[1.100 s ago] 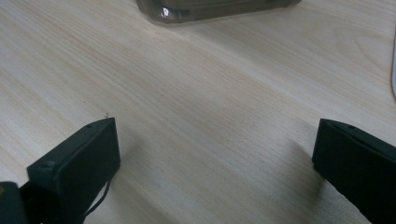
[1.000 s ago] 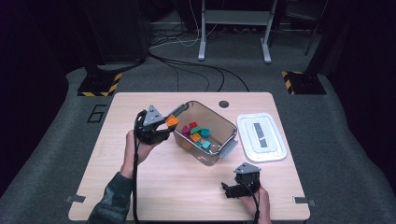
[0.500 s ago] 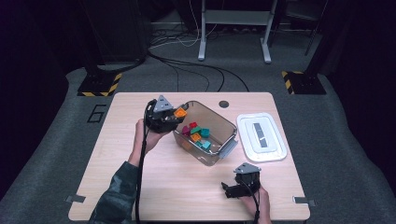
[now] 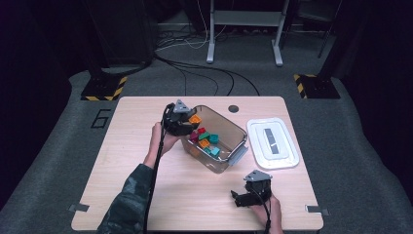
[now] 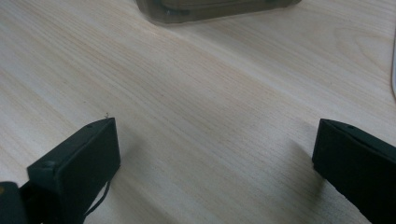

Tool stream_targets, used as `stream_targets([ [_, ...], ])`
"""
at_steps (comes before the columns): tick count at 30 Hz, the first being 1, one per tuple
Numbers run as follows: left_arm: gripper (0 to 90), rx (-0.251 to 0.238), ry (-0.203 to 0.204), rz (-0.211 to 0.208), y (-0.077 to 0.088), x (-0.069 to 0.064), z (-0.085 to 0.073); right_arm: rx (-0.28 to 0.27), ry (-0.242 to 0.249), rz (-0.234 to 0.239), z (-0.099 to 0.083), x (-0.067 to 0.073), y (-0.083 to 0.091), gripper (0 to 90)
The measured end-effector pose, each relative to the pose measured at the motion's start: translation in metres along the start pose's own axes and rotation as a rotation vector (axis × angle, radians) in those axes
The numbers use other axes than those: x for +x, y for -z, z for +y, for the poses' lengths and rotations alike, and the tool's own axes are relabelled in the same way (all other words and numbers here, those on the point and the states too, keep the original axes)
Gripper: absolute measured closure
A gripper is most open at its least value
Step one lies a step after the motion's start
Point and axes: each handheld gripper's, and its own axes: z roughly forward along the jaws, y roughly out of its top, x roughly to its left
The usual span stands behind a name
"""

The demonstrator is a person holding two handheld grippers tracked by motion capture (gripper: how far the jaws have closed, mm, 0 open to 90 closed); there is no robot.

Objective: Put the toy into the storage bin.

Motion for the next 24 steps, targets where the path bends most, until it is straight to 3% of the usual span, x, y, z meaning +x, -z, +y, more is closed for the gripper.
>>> stream_targets([
  [3, 56.1, 0.026, 0.014, -0.005, -0.007, 0.002, -0.001, 0.001, 0.002, 0.001, 0.000, 0.000, 0.000, 0.1],
  [6, 39.7, 0.041, 0.048, 0.002, -0.011, 0.003, -0.004, 0.001, 0.002, 0.002, 0.000, 0.000, 0.000, 0.1],
  [9, 27.4, 0.033, 0.056, 0.006, -0.006, 0.005, -0.009, 0.000, 0.002, 0.002, 0.000, 0.000, 0.000, 0.1],
  [13, 18.2, 0.021, 0.065, 0.009, 0.004, 0.005, -0.017, 0.001, 0.002, 0.002, 0.000, 0.000, 0.000, 0.0],
  [24, 14.7, -0.031, 0.059, 0.036, 0.036, -0.006, -0.043, 0.001, 0.003, 0.002, 0.000, 0.000, 0.000, 0.1],
])
